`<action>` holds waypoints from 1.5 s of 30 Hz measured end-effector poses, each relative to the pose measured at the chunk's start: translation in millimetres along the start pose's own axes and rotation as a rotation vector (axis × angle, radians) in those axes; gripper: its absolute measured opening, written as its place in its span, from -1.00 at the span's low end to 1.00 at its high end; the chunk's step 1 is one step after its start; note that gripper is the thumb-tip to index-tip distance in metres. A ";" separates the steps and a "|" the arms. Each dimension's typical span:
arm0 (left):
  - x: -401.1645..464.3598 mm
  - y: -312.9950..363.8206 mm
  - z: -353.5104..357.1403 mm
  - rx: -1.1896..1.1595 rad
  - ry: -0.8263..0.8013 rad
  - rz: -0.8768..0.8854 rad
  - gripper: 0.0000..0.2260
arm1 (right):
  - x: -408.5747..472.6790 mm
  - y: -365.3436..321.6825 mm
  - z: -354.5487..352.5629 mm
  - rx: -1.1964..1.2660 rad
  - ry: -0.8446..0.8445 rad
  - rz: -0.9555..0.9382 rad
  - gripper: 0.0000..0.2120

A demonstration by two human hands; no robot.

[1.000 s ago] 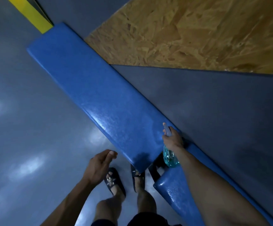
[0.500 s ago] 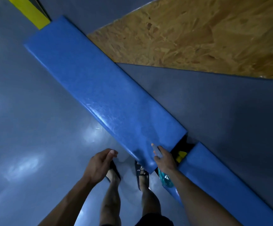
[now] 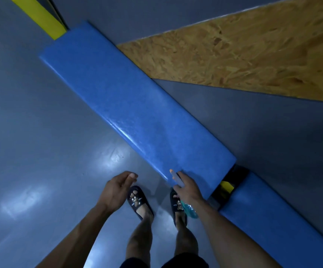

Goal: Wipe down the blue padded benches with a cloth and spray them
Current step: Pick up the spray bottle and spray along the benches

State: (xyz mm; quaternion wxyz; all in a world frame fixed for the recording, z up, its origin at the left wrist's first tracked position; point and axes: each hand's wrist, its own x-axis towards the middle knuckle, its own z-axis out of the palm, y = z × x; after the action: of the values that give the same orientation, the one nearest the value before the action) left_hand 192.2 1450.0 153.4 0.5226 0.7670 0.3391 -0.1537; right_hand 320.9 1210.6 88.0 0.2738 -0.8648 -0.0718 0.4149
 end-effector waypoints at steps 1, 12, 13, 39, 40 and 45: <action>2.0 -1.4 -8.0 0.014 0.002 0.002 -0.67 | 6.3 -9.7 -0.4 -0.010 0.011 -0.021 -0.65; 21.0 2.0 -45.3 0.060 0.002 0.001 -0.63 | 33.5 -41.2 -16.4 0.041 0.103 0.040 -0.63; 23.8 4.1 -45.8 0.067 -0.005 0.001 -0.63 | 36.6 -38.9 -23.5 0.067 0.131 0.072 -0.67; 121.8 81.3 -70.4 0.119 -0.032 0.031 -0.62 | 154.9 -89.4 -127.7 0.040 0.178 0.053 -0.94; 124.2 83.4 -72.8 0.111 -0.025 0.034 -0.62 | 158.4 -93.1 -125.6 0.011 0.154 0.035 -0.95; 128.6 85.5 -84.8 0.070 0.009 0.000 -0.52 | 180.7 -127.4 -117.0 -0.073 0.086 -0.026 -0.92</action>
State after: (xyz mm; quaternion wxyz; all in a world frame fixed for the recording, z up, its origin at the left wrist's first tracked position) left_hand 333.2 1554.0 171.6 0.4940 0.7854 0.3360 -0.1621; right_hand 539.2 1332.6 92.6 0.2501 -0.8902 -0.0862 0.3709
